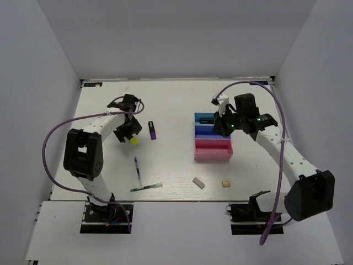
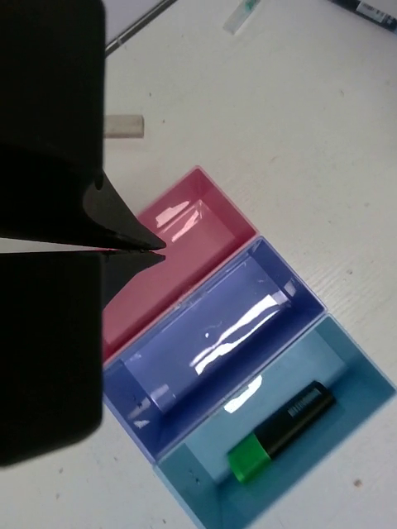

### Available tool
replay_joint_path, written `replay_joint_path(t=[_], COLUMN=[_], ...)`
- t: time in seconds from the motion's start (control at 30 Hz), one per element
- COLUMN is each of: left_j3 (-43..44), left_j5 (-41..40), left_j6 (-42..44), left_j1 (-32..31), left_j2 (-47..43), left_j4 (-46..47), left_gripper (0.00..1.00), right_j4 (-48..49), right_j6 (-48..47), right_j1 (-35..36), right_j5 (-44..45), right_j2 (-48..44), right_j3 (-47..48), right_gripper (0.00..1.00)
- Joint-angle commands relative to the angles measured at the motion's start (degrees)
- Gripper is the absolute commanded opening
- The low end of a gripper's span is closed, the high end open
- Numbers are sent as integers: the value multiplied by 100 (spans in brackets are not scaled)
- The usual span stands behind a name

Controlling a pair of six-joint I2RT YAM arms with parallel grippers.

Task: Sort the stationery into containers
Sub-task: Pick up the pen from the center of the board.

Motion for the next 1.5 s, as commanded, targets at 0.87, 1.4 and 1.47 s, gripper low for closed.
replay_joint_path(t=[0.87,1.4,1.47], left_j3=[-906,2906,3197], left_j5=[363,3385,3632], left_j6=[-952,4695,5573], left_j1=[461,-1516,-1752], left_j2=[810,773,950], left_j4=[1471,330,144], left_gripper=[6,0,0], right_j4=[266,257,248], right_j6=[597,210,236], right_j1=[-1185,-1607,-1642], right_j5=[-1177,-1450,-1450], right_j2=[-586,-779,-805], right_j3=[-532,-681,-673], right_gripper=[56,0,0])
